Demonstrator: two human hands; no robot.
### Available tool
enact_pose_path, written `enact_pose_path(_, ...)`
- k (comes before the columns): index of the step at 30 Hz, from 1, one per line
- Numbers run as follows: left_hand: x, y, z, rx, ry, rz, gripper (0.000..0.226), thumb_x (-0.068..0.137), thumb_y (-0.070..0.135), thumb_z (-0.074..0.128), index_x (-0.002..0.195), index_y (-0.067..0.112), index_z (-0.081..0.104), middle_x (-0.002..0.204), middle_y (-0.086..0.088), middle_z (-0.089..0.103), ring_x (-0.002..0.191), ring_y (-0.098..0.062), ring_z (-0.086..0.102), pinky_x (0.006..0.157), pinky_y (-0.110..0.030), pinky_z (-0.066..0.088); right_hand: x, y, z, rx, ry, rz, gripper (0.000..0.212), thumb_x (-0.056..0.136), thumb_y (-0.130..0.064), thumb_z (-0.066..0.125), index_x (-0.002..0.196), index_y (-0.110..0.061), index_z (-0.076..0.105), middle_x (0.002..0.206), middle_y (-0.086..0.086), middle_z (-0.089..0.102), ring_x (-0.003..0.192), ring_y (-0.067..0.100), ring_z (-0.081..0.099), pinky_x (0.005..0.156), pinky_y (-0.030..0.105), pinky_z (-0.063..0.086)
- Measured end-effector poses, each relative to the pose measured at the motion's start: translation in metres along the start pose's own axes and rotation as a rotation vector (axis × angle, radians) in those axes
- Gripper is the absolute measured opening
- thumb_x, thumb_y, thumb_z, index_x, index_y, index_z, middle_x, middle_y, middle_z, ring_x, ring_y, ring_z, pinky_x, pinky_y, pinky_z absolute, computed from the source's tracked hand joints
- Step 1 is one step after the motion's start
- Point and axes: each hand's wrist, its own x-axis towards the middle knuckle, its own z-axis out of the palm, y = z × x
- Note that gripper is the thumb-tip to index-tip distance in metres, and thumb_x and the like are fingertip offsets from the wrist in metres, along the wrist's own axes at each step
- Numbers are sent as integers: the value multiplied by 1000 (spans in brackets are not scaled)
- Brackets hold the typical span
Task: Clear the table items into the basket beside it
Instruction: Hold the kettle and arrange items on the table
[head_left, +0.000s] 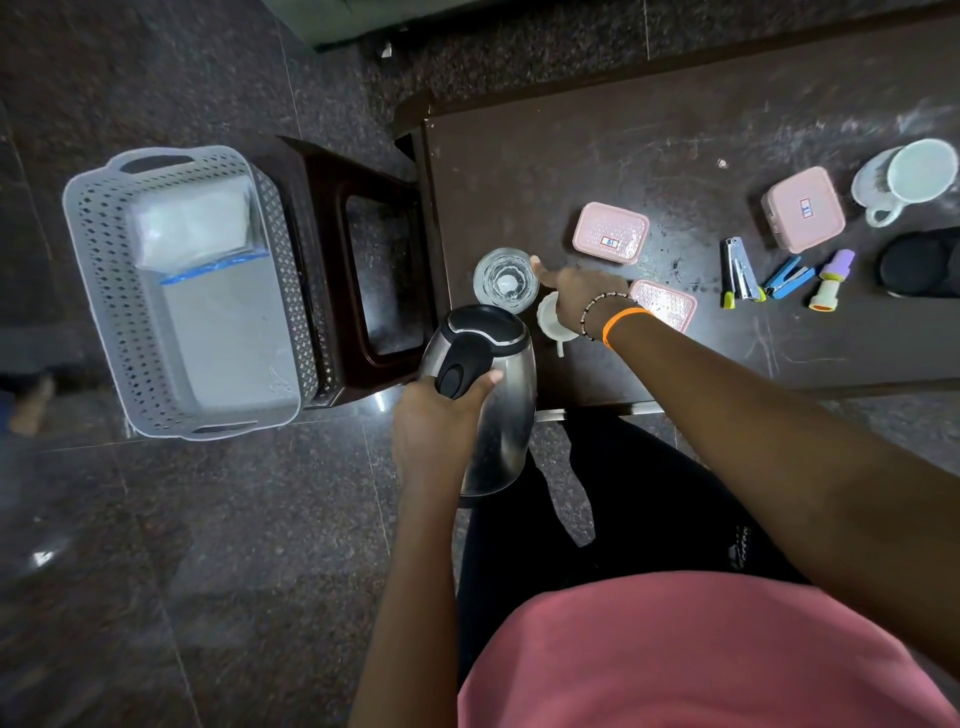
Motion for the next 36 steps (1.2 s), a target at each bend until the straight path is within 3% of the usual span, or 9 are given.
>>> enact_pose_path(17, -1, 7, -1, 6, 1, 4, 44, 66, 57, 73, 62, 18, 53, 66, 2, 60, 70, -22, 60, 63, -29, 44, -1, 1, -2, 1, 2, -8, 70, 87, -8, 40, 145, -39, 15, 128, 17, 54, 116, 37, 54, 91, 45, 46)
enact_pose_path(22, 0, 11, -2, 16, 7, 22, 45, 66, 57, 73, 62, 17, 53, 64, 4, 59, 64, -15, 57, 54, -25, 40, -2, 1, -4, -1, 5, -7, 70, 87, -7, 40, 145, -39, 16, 127, 17, 55, 115, 37, 55, 90, 45, 47)
enact_pose_path(28, 3, 13, -2, 21, 7, 30, 46, 65, 57, 73, 61, 16, 53, 66, 1, 61, 70, -23, 61, 64, -29, 46, -1, 1, -3, -12, -7, -10, 72, 87, -7, 41, 145, -38, 13, 129, 16, 54, 116, 38, 53, 89, 45, 47)
enact_pose_path(36, 3, 17, -2, 30, 11, 17, 46, 65, 57, 73, 67, 14, 57, 67, 3, 61, 72, -21, 61, 65, -28, 45, 0, 1, -2, -7, -10, -4, 71, 88, -10, 42, 145, -39, 13, 129, 15, 53, 115, 36, 54, 89, 44, 46)
